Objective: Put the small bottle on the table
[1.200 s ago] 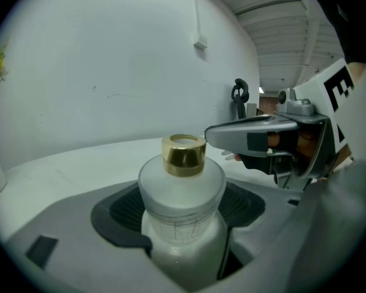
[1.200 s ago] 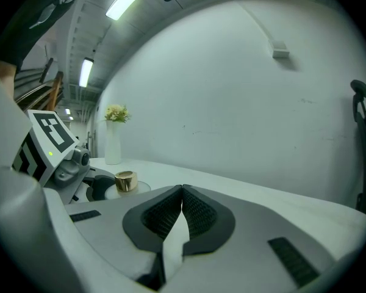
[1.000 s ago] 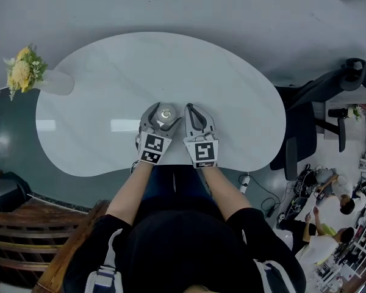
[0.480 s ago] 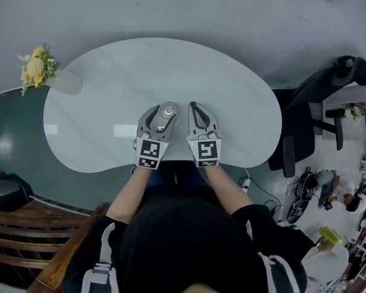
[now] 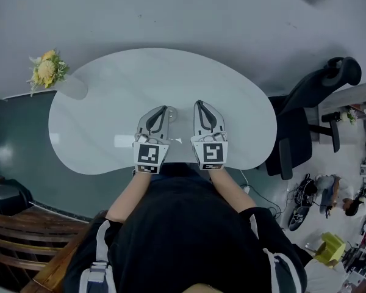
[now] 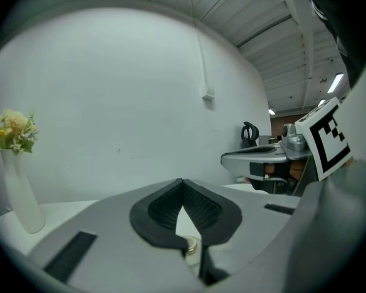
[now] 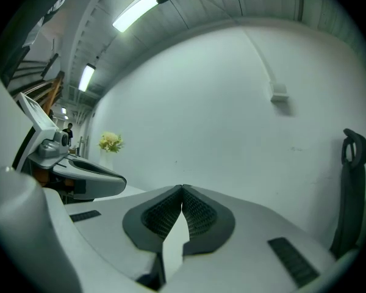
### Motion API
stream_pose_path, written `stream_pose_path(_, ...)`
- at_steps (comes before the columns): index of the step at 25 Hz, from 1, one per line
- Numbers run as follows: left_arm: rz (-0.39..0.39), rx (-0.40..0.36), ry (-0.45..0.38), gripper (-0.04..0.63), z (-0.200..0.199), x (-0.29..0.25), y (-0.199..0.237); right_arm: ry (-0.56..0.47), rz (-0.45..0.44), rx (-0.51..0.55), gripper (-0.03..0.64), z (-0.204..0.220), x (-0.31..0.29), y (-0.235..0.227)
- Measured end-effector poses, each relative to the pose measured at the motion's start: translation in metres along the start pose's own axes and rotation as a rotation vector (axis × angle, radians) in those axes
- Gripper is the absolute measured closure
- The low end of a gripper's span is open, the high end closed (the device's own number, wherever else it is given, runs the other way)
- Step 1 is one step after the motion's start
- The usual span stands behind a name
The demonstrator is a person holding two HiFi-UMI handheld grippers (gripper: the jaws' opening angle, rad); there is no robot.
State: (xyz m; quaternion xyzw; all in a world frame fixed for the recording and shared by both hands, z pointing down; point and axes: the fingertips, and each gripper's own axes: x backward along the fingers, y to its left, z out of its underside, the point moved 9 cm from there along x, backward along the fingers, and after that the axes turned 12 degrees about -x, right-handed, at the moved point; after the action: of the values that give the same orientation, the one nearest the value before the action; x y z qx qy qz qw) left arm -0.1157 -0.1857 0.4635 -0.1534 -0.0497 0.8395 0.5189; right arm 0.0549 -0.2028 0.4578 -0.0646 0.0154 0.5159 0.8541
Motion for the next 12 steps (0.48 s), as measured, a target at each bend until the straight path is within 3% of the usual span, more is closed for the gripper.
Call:
stream_pose_path(7,-0.050,0.006,-0.079,0.589,-0.053,0.019,0.010,-0.061,0.031,-0.017,0.595,-0.046,0.018,0.001)
stream_pose_path(12,-0.079,0.041,-0.059,0.588,-0.078,0.035,0.012,-0.105,0.030,-0.001,0.595,-0.073,0.033,0.004)
